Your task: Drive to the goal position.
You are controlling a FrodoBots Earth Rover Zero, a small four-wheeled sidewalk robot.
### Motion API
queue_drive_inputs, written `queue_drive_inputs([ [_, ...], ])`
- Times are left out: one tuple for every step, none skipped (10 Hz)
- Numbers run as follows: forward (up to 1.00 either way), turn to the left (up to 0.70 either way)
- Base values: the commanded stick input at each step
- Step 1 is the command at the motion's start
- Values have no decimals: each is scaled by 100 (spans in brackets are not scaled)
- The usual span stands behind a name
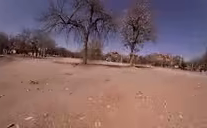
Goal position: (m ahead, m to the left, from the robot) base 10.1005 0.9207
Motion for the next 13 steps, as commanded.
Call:
queue_drive_inputs([
  [100, -3],
  [100, 0],
  [100, 0],
  [100, 0],
  [100, 0],
  [100, 0],
  [100, 0],
  [100, 0],
  [100, 0],
  [100, 0],
  [100, -27],
  [100, -27],
  [100, 0],
])
